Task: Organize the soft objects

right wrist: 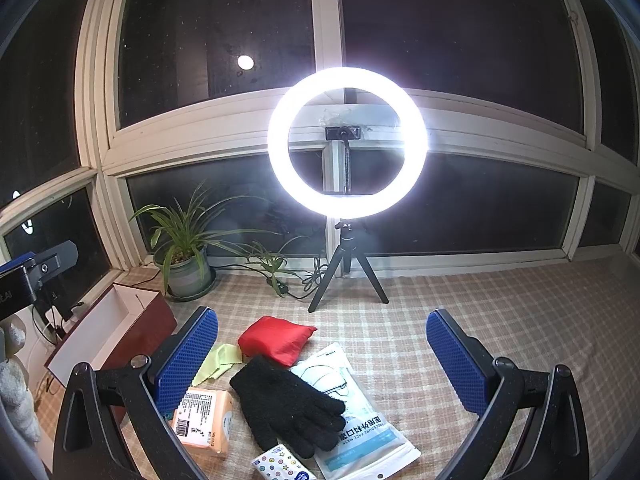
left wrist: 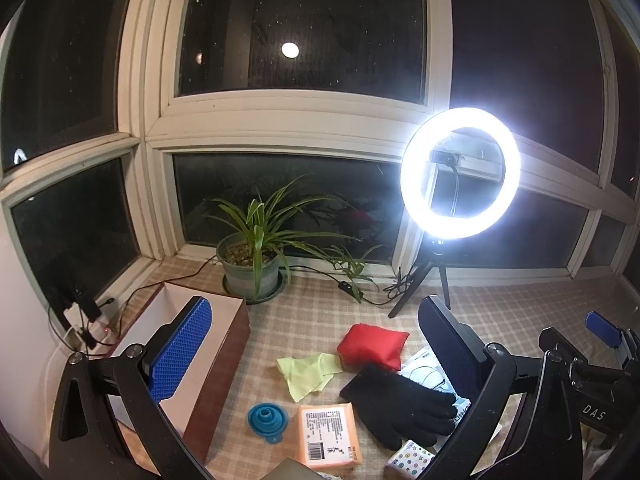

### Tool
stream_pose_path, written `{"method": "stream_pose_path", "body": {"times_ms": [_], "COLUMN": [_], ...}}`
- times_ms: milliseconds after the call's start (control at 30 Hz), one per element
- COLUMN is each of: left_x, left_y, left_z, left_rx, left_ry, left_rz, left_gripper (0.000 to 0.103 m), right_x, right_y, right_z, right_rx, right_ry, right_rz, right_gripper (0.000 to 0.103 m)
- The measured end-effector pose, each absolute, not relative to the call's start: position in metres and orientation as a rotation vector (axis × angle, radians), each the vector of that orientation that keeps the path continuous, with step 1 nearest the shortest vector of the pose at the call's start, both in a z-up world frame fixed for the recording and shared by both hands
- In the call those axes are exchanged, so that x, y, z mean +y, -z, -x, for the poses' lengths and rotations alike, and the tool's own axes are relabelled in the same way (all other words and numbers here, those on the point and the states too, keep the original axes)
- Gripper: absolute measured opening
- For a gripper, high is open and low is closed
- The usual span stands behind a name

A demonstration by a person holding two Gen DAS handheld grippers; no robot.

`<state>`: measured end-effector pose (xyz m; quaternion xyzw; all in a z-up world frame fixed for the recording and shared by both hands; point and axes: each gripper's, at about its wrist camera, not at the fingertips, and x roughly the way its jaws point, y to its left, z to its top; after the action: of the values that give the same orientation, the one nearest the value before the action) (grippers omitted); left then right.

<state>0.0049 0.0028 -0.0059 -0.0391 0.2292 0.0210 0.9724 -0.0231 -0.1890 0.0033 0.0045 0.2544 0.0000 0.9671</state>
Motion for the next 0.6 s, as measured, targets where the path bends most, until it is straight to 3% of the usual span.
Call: {"method": "stream_pose_path", "body": {"times_ms": [600], "left_x": [0.0046], "left_y": [0.0054], "left_z": [-0.0044], "left_rx": [0.460], "left_ry": [-0.043], "left_rz": [0.076], "left_gripper": [0.103], "right_x": [-0.1892], "right_y": [-0.0032], "right_z": [0.0230], "right_rx": [0.515], "right_ry": [0.001], "right_rz": [-0.007], "right_gripper": [0.103]}}
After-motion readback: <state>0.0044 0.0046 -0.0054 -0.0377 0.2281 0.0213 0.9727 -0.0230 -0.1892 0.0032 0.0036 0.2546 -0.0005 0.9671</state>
